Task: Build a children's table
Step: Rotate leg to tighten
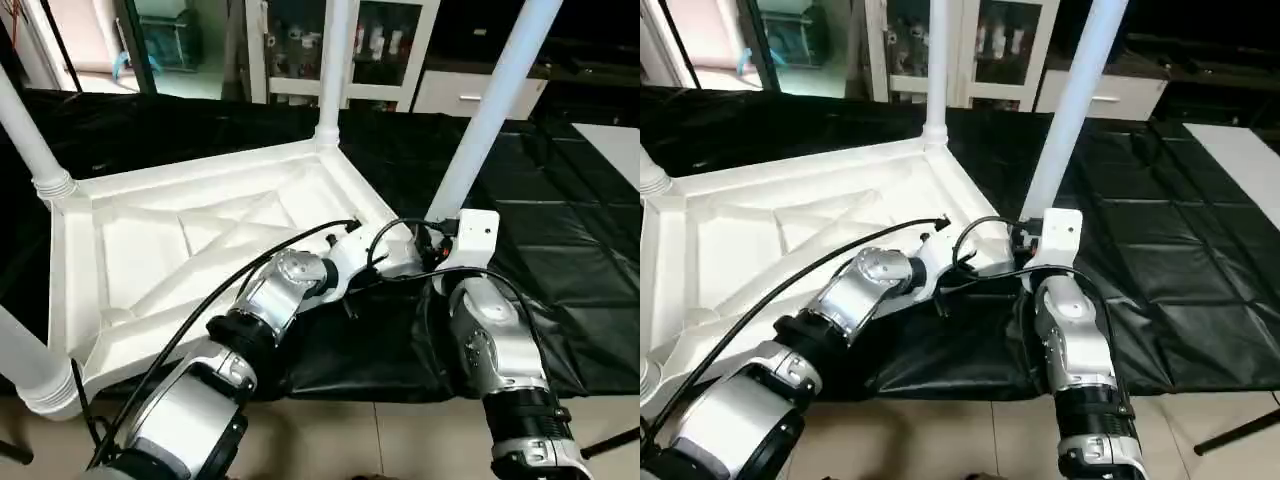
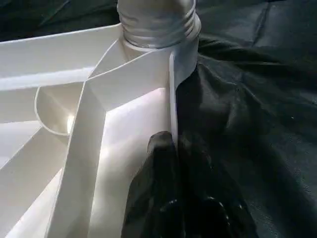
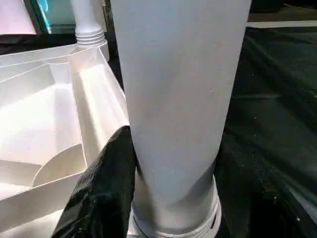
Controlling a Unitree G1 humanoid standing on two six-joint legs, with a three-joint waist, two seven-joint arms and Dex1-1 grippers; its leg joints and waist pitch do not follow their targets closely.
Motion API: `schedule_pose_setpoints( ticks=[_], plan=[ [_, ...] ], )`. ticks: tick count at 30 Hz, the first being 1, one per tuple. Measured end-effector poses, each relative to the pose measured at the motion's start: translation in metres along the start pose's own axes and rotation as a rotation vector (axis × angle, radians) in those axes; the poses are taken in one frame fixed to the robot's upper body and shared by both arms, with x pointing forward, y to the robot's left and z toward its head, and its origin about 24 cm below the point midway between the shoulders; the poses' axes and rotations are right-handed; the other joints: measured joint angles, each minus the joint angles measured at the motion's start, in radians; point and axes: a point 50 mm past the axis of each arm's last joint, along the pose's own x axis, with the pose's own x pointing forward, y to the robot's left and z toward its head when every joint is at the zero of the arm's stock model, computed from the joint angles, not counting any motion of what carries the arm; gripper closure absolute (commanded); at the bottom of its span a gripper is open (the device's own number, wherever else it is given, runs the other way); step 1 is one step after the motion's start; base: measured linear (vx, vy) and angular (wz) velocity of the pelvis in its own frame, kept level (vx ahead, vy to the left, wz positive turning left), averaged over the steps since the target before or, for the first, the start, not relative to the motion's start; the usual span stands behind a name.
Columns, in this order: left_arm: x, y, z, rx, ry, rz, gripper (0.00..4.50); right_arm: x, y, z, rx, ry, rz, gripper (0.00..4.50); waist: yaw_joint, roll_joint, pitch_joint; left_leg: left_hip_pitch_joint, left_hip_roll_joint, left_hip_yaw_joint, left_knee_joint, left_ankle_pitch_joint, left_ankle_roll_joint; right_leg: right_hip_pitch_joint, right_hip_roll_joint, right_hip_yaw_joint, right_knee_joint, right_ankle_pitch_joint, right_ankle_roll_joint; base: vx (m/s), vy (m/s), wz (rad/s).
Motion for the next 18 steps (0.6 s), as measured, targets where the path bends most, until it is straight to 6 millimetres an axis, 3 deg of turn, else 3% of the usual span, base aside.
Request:
schedule_pose_setpoints(
  ticks=[2, 4, 11, 18],
  plan=[
    [-0.001, 0.001, 0.0, 0.009, -0.005, -0.008, 4.5, -0.001, -0.003, 0.001, -0.011, -0.01, 0.038, 2.62, 0.0, 0.0, 0.0, 0.0, 0.0, 0.0, -0.002, 0.0, 0.0, -0.001, 0.0, 0.0, 0.0, 0.0, 0.0, 0.0, 0.0, 0.0],
    [-0.003, 0.002, -0.001, 0.019, -0.009, -0.02, 4.5, -0.003, -0.005, 0.001, -0.009, -0.017, 0.062, 2.06, 0.001, 0.001, 0.001, 0.0, 0.0, 0.0, -0.004, 0.002, 0.004, -0.001, 0.0, 0.0, 0.0, -0.001, 0.001, 0.0, 0.0, 0.0],
    [-0.013, 0.009, -0.007, 0.057, -0.017, -0.049, 4.5, -0.014, -0.009, -0.001, 0.007, -0.035, 0.177, 1.41, -0.001, 0.007, 0.004, 0.0, 0.001, 0.0, -0.006, 0.003, 0.005, -0.002, 0.001, -0.001, 0.0, -0.001, 0.001, 0.0, 0.0, 0.0],
    [-0.038, 0.012, -0.023, 0.136, -0.045, -0.16, 4.5, -0.04, -0.033, 0.0, -0.174, 0.054, 0.464, 0.99, 0.001, 0.014, 0.005, -0.001, 0.001, 0.0, -0.006, 0.0, 0.0, 0.0, 0.001, 0.0, 0.0, -0.004, 0.006, 0.0, 0.0, 0.0]
  ],
)
